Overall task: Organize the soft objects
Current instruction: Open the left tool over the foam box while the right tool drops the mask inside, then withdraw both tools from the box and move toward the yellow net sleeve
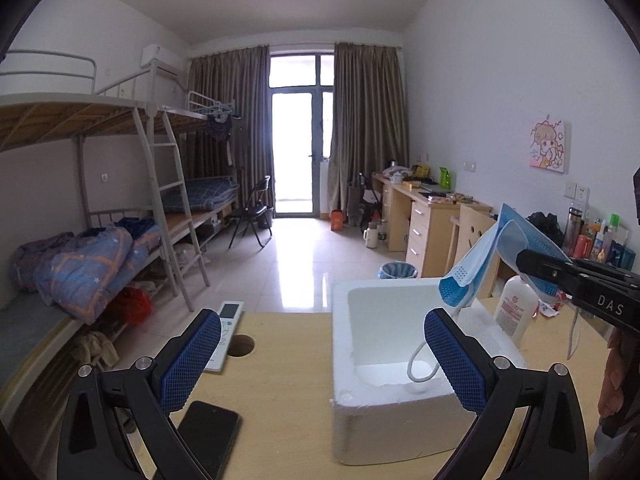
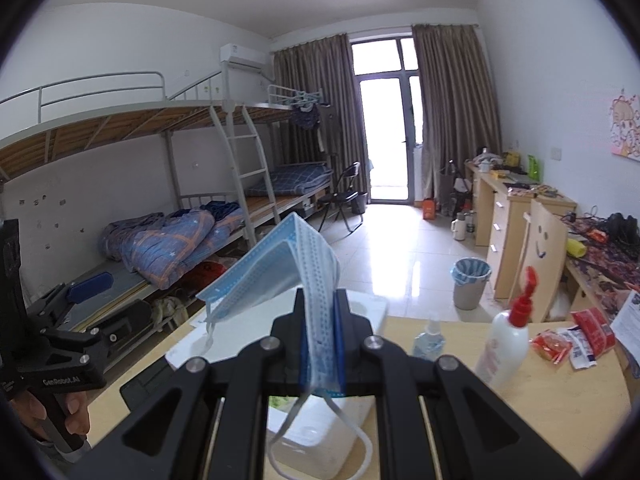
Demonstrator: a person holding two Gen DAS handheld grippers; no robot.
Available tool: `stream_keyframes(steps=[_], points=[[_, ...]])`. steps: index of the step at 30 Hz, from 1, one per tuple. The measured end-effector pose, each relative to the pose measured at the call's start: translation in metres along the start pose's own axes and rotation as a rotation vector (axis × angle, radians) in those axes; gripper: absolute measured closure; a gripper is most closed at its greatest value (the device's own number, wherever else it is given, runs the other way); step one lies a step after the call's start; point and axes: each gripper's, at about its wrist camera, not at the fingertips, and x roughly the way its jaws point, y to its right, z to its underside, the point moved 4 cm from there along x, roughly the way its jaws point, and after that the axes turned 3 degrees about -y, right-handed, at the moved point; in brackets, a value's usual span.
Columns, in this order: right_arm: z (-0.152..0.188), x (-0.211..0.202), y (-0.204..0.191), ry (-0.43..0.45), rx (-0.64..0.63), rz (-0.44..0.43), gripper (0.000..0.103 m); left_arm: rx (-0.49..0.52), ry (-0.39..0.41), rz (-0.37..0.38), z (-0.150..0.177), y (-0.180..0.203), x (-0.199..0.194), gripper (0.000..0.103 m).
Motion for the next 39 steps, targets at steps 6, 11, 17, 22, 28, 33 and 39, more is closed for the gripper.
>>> stream_keyframes(steps=[6, 11, 17, 22, 28, 33, 39], points=[[-0.001, 0.013, -0.009, -0.023, -0.013, -0.026, 0.089, -0.013, 0.001, -0.021, 0.002, -0.010, 0.001, 0.001], [-0.003, 0.021, -0.015, -0.031, -0.020, -0.034, 0.089, -0.017, -0.003, -0.025, 0.006, -0.014, 0.002, 0.001], [-0.001, 0.031, -0.014, -0.060, -0.018, -0.024, 0.089, -0.027, -0.001, -0.027, 0.006, -0.017, 0.002, 0.001], [0.002, 0.036, -0.015, -0.090, -0.013, 0.006, 0.071, -0.048, 0.001, -0.029, 0.006, -0.023, 0.003, 0.001], [0.001, 0.032, -0.019, -0.072, -0.034, 0.045, 0.023, -0.044, -0.001, -0.028, 0.006, -0.024, 0.003, 0.001], [0.001, 0.030, -0.021, -0.076, -0.044, 0.036, 0.023, -0.043, -0.005, -0.020, 0.006, -0.024, 0.002, 0.001], [0.000, 0.026, -0.017, -0.075, -0.043, 0.037, 0.023, -0.042, -0.004, -0.019, 0.005, -0.023, 0.002, 0.001]])
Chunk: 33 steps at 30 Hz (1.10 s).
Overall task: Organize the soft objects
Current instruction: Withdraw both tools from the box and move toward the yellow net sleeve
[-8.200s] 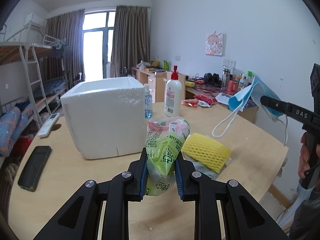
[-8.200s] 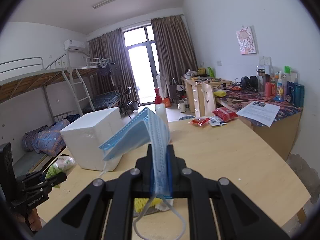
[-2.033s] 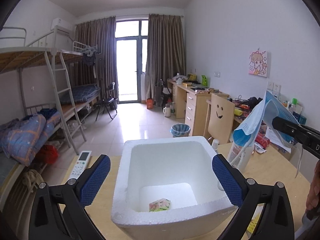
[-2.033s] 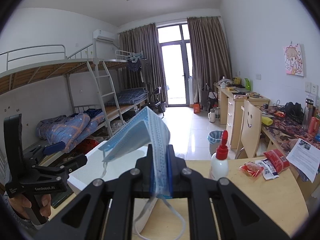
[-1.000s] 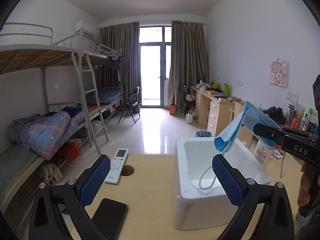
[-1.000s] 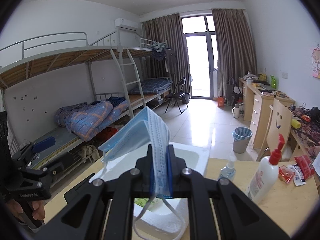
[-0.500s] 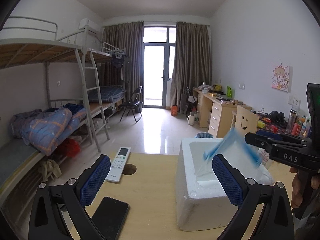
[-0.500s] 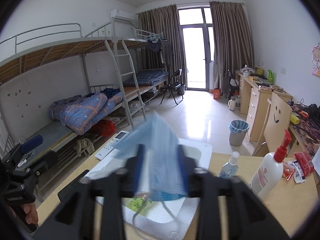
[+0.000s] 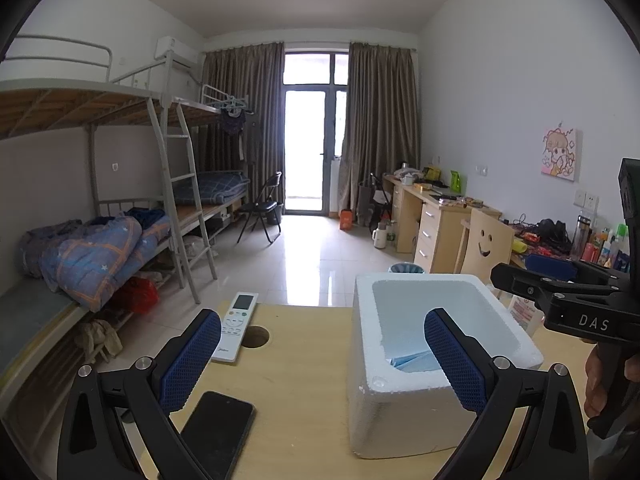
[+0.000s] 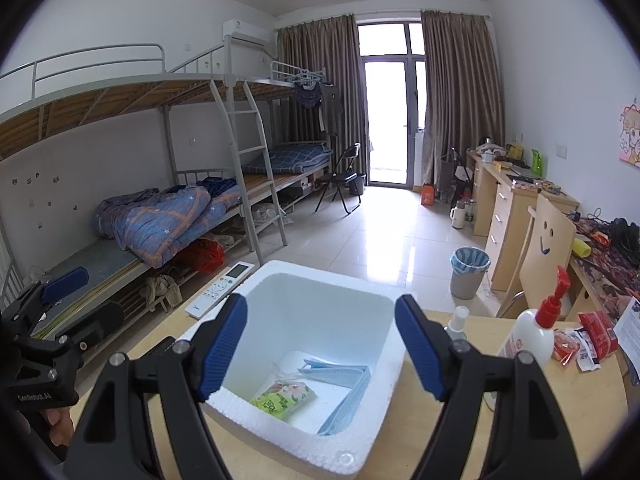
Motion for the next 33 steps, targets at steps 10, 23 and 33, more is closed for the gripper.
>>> stream_keyframes(steps=[10, 23, 33], points=[[0.002, -0.027, 0.002, 0.039, 0.007, 0.008, 0.022, 0.017, 0.028, 0.010, -0.002, 0.013, -0.019, 0.001], [0.009, -0.080, -0.007, 0.120, -0.040, 0.042, 0.000, 0.038, 0.083, 0.030, -0.003, 0.028, -0.063, 0.001], [0.022, -0.110, -0.012, 0.148, -0.062, 0.053, 0.000, 0.055, 0.107, 0.047, 0.002, 0.040, -0.098, 0.001]])
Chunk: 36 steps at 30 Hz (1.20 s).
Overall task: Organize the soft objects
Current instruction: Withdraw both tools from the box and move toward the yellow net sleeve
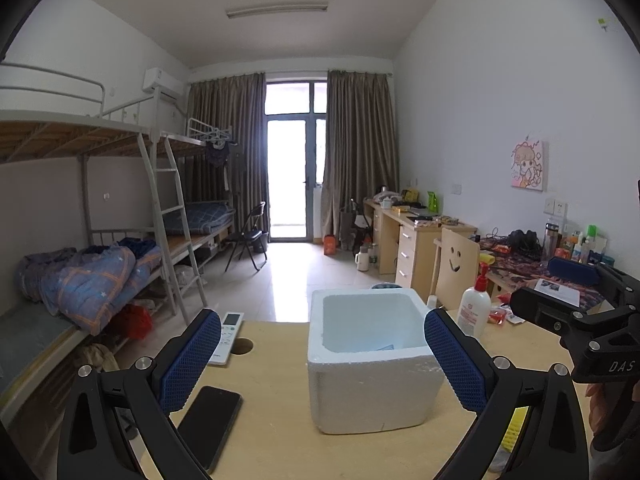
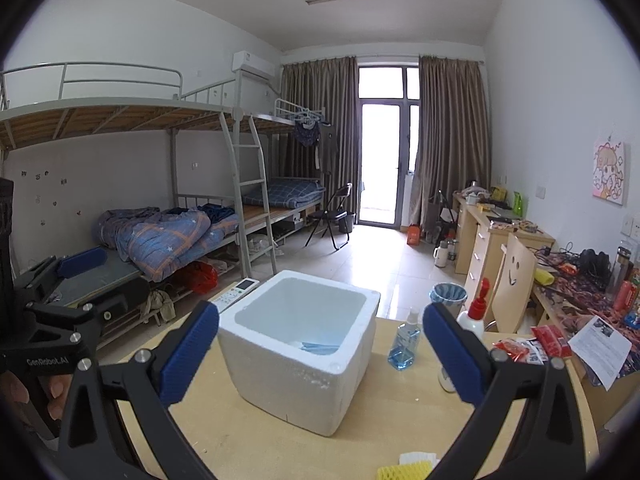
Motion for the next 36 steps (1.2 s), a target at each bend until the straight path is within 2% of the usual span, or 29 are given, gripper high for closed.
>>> stream_keyframes(steps=[15, 22, 29, 36], points=[[0.024, -0.056, 0.008, 0.051, 0.046, 0.024, 0.000, 0.030, 0.046, 0.020, 0.013, 0.026, -0.049, 0.001], [0.037, -0.082, 0.000, 0.086, 0.045, 0.035, 0.000, 0.028, 0.060, 0.039, 0.025, 0.032, -0.067, 0.001], [0.053, -0.097, -0.007, 0.104, 0.039, 0.052, 0.000, 0.031, 0.074, 0.057, 0.037, 0.038, -0.083, 0.001], [0.070, -0.100, -0.005, 0.108, 0.043, 0.057, 0.000, 0.031, 0.118, 0.036, 0.058, 0.041, -0.089, 0.001]])
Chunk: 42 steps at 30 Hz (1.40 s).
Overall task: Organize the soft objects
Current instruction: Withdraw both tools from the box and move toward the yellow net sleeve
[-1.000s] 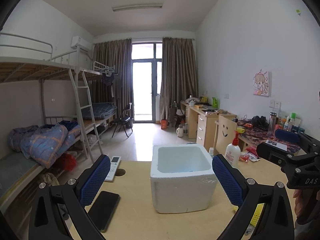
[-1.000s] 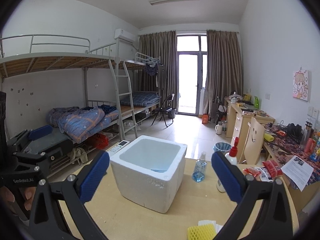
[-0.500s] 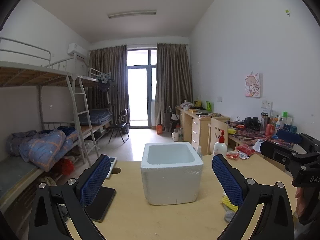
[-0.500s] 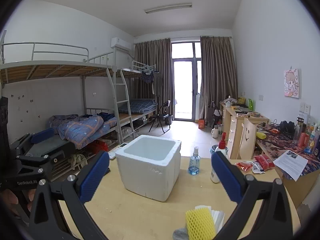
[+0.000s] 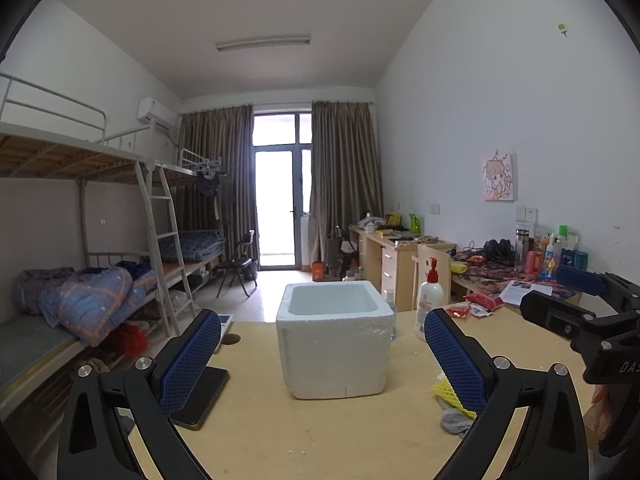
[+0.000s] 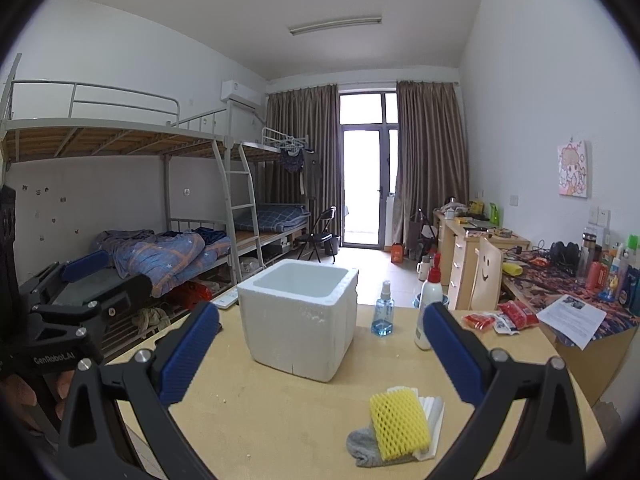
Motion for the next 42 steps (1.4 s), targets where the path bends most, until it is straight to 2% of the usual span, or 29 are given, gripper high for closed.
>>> stream_keyframes(steps=[4, 8, 16, 24, 32, 42], points=[[0.012, -0.004, 0.004, 0.007, 0.015, 0.014, 0.000, -0.020, -0.004, 0.027, 0.013, 0.001, -0.002, 0.001], [0.026, -0.007, 0.009, 0.021, 0.024, 0.041, 0.000, -0.021, 0.017, 0.006, 0.027, 0.002, -0.003, 0.001], [0.051, -0.014, 0.016, 0.042, 0.044, 0.075, 0.000, -0.049, 0.016, 0.025, 0.048, 0.002, -0.002, 0.001], [0.070, -0.011, 0.020, 0.006, 0.083, 0.064, 0.000, -0.042, 0.004, 0.016, 0.070, 0.007, -0.001, 0.001], [0.086, -0.016, 0.018, 0.021, 0.083, 0.080, 0.000, -0.030, -0.015, -0.003, 0.092, 0.009, 0.002, 0.001], [0.102, -0.010, 0.023, -0.013, 0.104, 0.086, 0.000, -0.025, -0.046, 0.001, 0.106, 0.020, 0.011, 0.001]])
